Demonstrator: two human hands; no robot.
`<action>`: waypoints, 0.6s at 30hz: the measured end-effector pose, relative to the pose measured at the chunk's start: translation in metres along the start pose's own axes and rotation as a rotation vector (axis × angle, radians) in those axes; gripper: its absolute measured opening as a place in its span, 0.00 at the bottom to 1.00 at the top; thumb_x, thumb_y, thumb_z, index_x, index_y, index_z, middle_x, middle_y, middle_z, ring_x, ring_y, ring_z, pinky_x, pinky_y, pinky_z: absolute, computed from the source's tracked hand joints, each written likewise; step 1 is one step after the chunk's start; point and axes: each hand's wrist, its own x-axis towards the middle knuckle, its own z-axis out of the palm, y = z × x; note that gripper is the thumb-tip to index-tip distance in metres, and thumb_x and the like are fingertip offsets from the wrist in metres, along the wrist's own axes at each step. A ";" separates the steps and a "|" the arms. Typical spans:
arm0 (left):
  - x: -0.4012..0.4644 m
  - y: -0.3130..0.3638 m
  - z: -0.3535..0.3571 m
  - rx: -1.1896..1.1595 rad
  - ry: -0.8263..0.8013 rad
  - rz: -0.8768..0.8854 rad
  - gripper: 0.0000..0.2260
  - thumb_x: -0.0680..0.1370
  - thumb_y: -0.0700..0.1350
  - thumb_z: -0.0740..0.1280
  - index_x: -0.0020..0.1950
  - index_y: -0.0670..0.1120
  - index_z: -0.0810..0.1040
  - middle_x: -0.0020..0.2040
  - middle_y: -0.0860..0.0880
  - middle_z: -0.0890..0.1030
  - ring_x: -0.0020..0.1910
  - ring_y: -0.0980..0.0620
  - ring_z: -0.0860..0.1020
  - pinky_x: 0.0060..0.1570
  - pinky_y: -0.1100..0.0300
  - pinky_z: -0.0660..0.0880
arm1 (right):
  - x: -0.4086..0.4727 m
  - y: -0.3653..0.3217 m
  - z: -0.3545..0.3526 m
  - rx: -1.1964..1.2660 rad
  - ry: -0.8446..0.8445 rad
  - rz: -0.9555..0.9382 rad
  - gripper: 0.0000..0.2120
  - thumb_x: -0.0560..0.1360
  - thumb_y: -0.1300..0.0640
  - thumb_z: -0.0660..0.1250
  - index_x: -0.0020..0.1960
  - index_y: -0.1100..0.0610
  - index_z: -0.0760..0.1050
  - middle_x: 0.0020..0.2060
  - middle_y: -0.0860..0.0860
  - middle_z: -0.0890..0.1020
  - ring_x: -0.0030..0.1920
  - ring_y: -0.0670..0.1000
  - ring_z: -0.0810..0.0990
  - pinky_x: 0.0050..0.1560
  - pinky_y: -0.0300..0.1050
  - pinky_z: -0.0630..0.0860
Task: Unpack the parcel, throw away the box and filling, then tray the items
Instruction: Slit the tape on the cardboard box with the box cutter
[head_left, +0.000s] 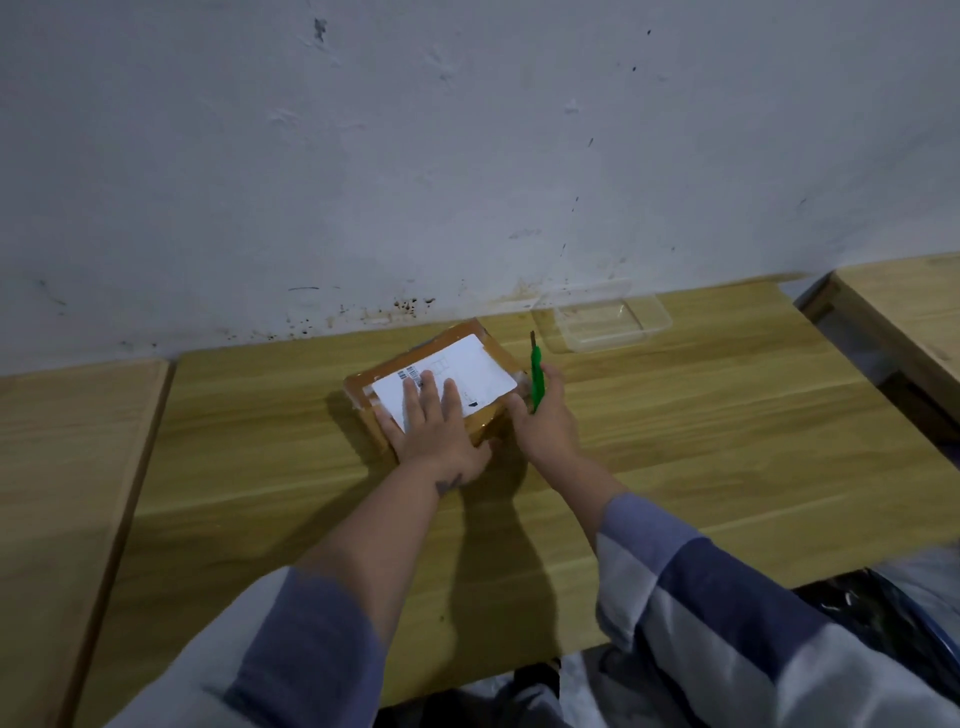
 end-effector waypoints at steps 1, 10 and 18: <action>-0.002 0.005 0.001 -0.001 -0.025 -0.015 0.42 0.76 0.65 0.57 0.77 0.49 0.35 0.76 0.46 0.29 0.73 0.44 0.27 0.68 0.33 0.32 | 0.005 0.000 0.004 0.010 0.016 0.004 0.28 0.79 0.56 0.60 0.75 0.50 0.52 0.60 0.58 0.79 0.56 0.61 0.78 0.47 0.46 0.72; 0.015 -0.032 -0.014 0.125 0.146 0.269 0.35 0.74 0.72 0.42 0.78 0.58 0.46 0.79 0.52 0.42 0.77 0.52 0.39 0.72 0.39 0.36 | 0.048 -0.003 0.003 -0.073 0.017 -0.027 0.31 0.77 0.61 0.61 0.76 0.47 0.53 0.64 0.56 0.76 0.61 0.60 0.76 0.52 0.47 0.73; 0.025 -0.042 -0.013 0.190 0.185 0.431 0.45 0.65 0.79 0.44 0.77 0.58 0.43 0.79 0.53 0.39 0.75 0.55 0.34 0.73 0.42 0.35 | 0.088 -0.011 -0.016 -0.037 -0.079 -0.058 0.30 0.76 0.64 0.62 0.74 0.48 0.57 0.58 0.54 0.77 0.55 0.56 0.77 0.53 0.50 0.76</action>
